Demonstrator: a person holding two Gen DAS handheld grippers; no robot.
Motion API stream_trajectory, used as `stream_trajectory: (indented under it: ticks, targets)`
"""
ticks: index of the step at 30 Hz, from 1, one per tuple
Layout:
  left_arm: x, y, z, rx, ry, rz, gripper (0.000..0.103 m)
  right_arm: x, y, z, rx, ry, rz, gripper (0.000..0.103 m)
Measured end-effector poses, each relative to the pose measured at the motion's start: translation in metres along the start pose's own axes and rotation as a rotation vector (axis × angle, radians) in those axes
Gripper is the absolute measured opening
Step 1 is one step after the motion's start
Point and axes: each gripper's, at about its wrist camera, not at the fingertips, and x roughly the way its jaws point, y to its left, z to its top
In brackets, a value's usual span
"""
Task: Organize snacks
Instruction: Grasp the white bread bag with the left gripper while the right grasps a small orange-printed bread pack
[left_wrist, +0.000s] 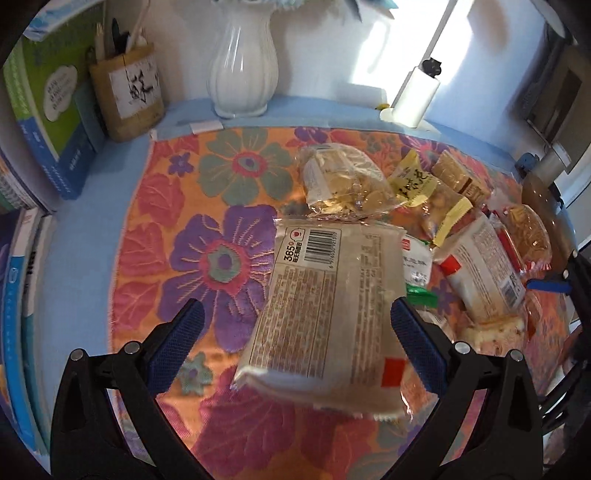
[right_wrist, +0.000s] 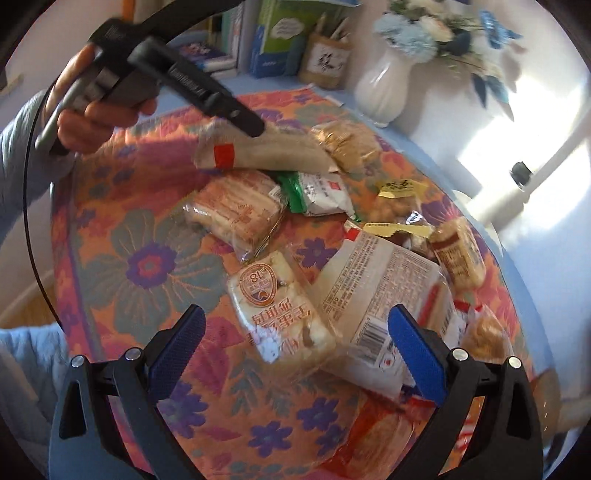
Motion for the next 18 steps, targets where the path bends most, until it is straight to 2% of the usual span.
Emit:
stream_trajectory:
  ticks: [6, 9, 10, 12, 13, 14, 15, 16, 18]
  targets:
    - [0.025, -0.003, 0.007, -0.002, 0.079, -0.137, 0.100, 0.022, 0.002, -0.002, -0.057, 0.039, 0.042, 0.097]
    - [0.033, -0.015, 0.004, 0.049, 0.113, -0.117, 0.100, 0.027, 0.003, -0.004, -0.062, 0.041, 0.057, 0.092]
    - [0.034, -0.019, 0.003, 0.064, 0.111, -0.103, 0.100, 0.030, 0.004, -0.005, -0.061, 0.046, 0.061, 0.086]
    - [0.033, -0.020, 0.002, 0.058, 0.101, -0.104, 0.100, 0.030, 0.004, -0.007, -0.060, 0.043, 0.053, 0.081]
    - [0.032, -0.018, 0.002, 0.044, 0.096, -0.109, 0.100, 0.028, 0.004, -0.008, -0.056, 0.041, 0.058, 0.073]
    - [0.033, -0.016, 0.003, 0.025, 0.091, -0.110, 0.097, 0.027, 0.004, -0.007, -0.049, 0.039, 0.064, 0.064]
    - [0.032, -0.014, 0.003, 0.009, 0.085, -0.101, 0.087, 0.024, 0.003, -0.008, -0.037, 0.036, 0.071, 0.061]
    - [0.031, -0.012, 0.001, 0.002, 0.081, -0.092, 0.081, 0.022, 0.003, -0.008, -0.028, 0.032, 0.074, 0.055]
    - [0.028, -0.009, -0.002, -0.011, 0.075, -0.097, 0.078, 0.019, 0.003, -0.013, -0.008, 0.025, 0.078, 0.050]
